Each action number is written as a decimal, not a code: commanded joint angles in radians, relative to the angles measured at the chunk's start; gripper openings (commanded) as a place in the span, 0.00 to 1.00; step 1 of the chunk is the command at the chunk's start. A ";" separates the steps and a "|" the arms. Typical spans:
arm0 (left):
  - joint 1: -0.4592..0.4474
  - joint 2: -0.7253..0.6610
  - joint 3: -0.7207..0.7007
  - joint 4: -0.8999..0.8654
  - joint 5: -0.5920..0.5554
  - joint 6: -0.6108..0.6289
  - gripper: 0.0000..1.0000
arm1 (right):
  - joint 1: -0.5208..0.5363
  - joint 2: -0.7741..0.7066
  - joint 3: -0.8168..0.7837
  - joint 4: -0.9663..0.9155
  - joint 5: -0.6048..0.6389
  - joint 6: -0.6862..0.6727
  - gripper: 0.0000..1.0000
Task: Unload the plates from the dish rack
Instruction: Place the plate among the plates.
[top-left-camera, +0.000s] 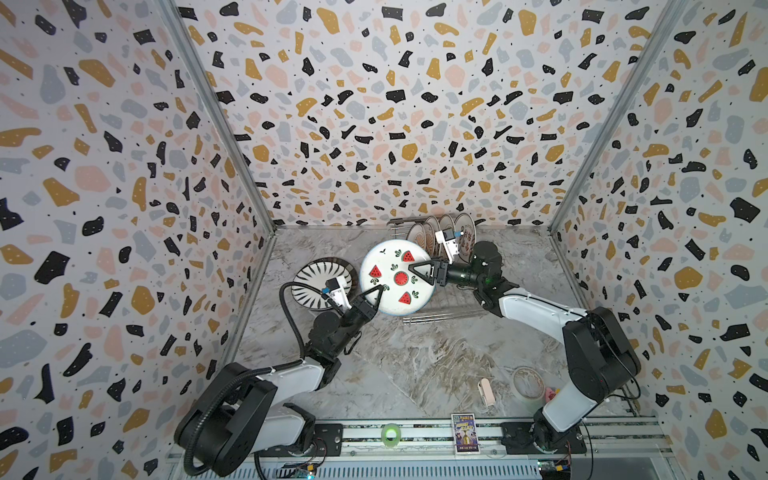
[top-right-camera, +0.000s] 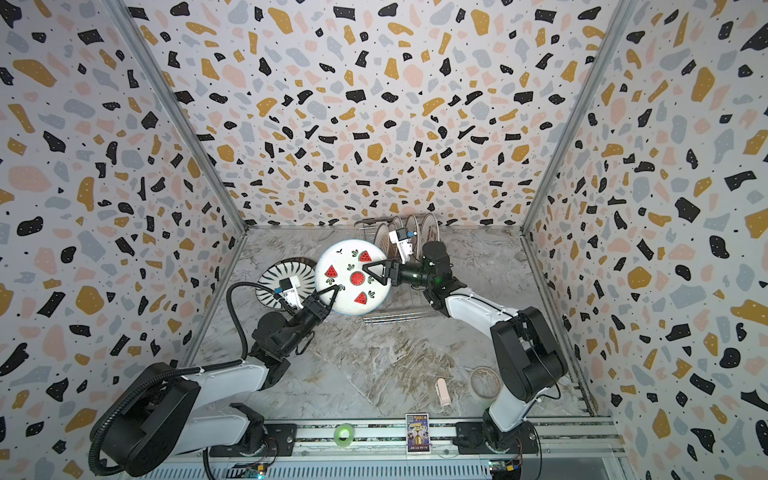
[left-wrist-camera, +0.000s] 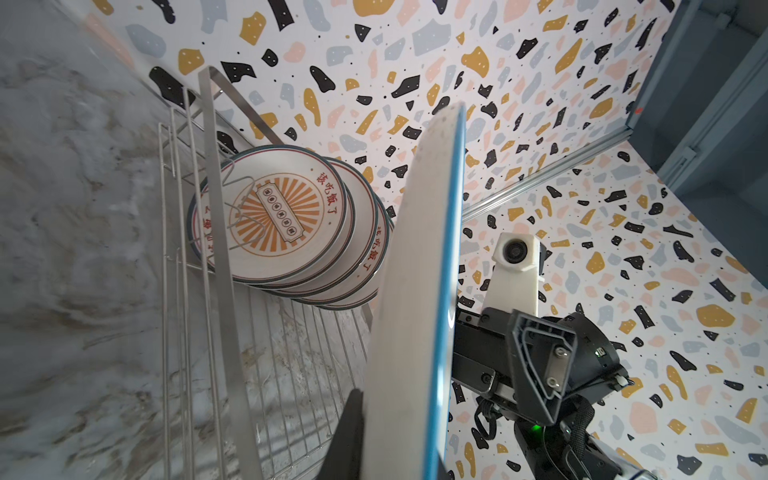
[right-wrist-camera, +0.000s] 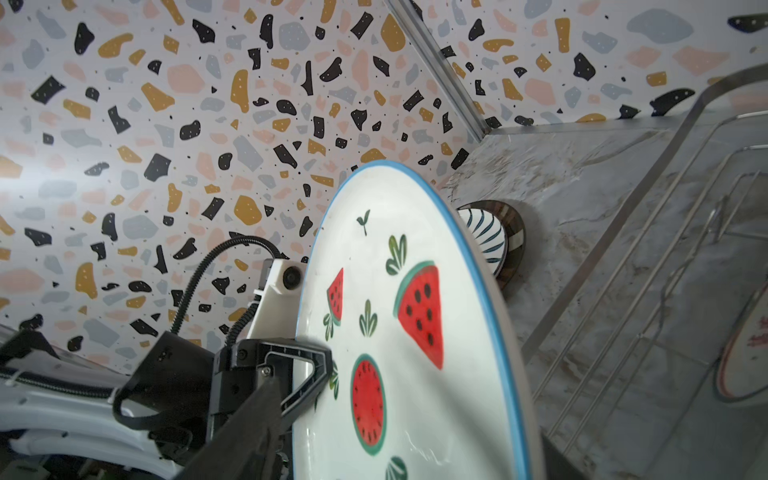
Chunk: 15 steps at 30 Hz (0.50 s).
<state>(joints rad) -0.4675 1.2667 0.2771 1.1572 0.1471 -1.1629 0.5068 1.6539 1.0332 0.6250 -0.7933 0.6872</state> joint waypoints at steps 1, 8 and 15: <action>0.003 -0.070 0.011 0.105 -0.078 -0.047 0.00 | 0.007 -0.050 0.027 -0.031 0.048 -0.041 0.82; 0.031 -0.113 -0.012 0.095 -0.129 -0.095 0.00 | 0.017 -0.061 0.050 -0.108 0.127 -0.094 0.85; 0.142 -0.174 -0.032 0.014 -0.137 -0.103 0.00 | 0.108 -0.069 0.127 -0.286 0.392 -0.242 0.99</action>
<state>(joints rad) -0.3710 1.1473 0.2333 1.0504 0.0345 -1.2503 0.5705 1.6409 1.1007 0.4301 -0.5552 0.5365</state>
